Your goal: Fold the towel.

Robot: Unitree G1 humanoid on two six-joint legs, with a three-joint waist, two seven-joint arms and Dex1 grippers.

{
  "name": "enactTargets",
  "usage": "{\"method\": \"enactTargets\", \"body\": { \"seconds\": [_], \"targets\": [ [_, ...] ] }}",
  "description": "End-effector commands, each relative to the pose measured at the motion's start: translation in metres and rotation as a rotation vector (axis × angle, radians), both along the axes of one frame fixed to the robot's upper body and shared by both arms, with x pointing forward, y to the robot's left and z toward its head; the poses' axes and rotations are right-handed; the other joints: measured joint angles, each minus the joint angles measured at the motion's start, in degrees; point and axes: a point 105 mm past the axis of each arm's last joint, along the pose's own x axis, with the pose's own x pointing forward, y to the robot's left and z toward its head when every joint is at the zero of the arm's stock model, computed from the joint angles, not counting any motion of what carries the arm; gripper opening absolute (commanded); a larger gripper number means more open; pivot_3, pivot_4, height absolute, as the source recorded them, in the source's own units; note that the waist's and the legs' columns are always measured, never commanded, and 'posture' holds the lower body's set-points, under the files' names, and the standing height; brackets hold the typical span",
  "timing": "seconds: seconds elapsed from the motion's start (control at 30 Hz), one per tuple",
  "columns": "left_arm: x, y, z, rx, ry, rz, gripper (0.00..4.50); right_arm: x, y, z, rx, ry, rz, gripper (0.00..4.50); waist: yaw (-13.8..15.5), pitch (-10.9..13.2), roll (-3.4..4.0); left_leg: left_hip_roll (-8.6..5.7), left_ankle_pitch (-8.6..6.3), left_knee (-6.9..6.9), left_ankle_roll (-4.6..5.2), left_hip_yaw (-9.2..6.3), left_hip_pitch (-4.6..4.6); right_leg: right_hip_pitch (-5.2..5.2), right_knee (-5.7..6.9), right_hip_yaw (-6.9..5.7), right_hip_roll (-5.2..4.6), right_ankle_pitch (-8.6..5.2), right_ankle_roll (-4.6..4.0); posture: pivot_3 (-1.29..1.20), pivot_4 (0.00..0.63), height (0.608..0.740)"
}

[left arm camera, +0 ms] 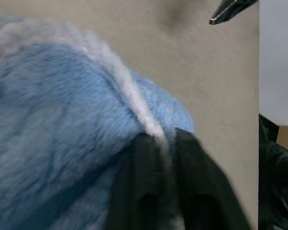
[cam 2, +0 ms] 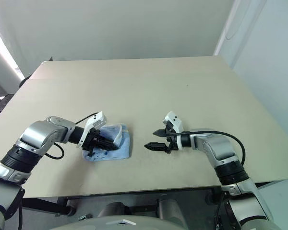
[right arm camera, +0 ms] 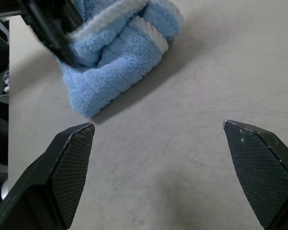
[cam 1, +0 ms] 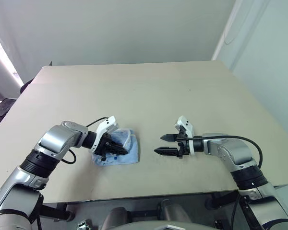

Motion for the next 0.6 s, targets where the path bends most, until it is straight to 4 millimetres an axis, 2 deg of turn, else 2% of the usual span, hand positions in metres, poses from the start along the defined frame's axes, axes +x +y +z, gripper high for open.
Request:
{"method": "enactTargets", "body": {
  "seconds": [0.03,0.1,0.2,0.37,0.43,0.5,0.6],
  "targets": [
    [0.004,-0.001,0.018,-0.018,-0.069,-0.022,2.17,0.003,0.002,0.01,0.016,-0.042,-0.002,4.5,0.02,0.0,0.0,0.0,0.0,0.0,0.0,0.0,0.0,0.0,0.0,0.0,0.0,0.0,0.0,0.0,0.0,0.74],
    [0.006,0.003,0.026,-0.015,-0.11,-0.018,2.86,0.003,0.002,0.01,0.016,-0.04,-0.001,4.5,0.02,0.0,0.0,0.01,0.0,0.0,0.0,-0.01,0.0,0.0,0.01,0.0,0.0,0.0,0.0,0.0,0.0,0.74],
    [0.011,0.012,0.047,-0.015,-0.203,-0.009,2.86,0.003,0.002,0.009,0.018,-0.038,-0.001,4.5,-0.04,0.0,0.0,0.02,0.0,0.0,0.0,0.0,0.0,0.0,0.01,0.01,0.0,0.0,0.01,0.0,0.0,0.74],
    [0.022,0.039,0.078,-0.022,-0.318,0.079,2.86,0.003,0.006,0.008,0.023,-0.033,0.005,4.5,0.0,0.0,0.0,0.04,0.0,0.0,0.0,-0.01,0.02,0.0,0.04,0.0,0.01,0.0,0.01,0.0,0.0,0.74],
    [0.023,0.049,0.081,-0.002,-0.347,0.103,2.86,0.001,0.008,0.007,0.027,-0.03,0.013,4.5,-0.01,0.0,0.0,0.04,0.0,0.0,0.0,0.0,0.03,0.0,0.03,0.0,0.0,0.0,0.01,0.0,0.0,0.74],
    [0.023,0.072,0.078,0.058,-0.373,0.143,2.86,0.0,0.01,0.008,0.033,-0.031,0.02,4.5,-0.07,0.0,0.0,0.03,0.0,0.0,0.0,0.01,0.02,0.0,0.04,0.0,-0.01,0.0,0.01,0.0,0.0,0.74],
    [0.017,0.093,0.075,0.102,-0.409,0.151,2.86,-0.001,0.01,0.008,0.037,-0.03,0.022,4.5,-0.22,0.0,0.0,0.06,0.0,-0.01,0.0,0.03,0.03,-0.04,0.08,0.02,0.02,0.01,0.01,0.0,0.0,0.74]
  ]
}}
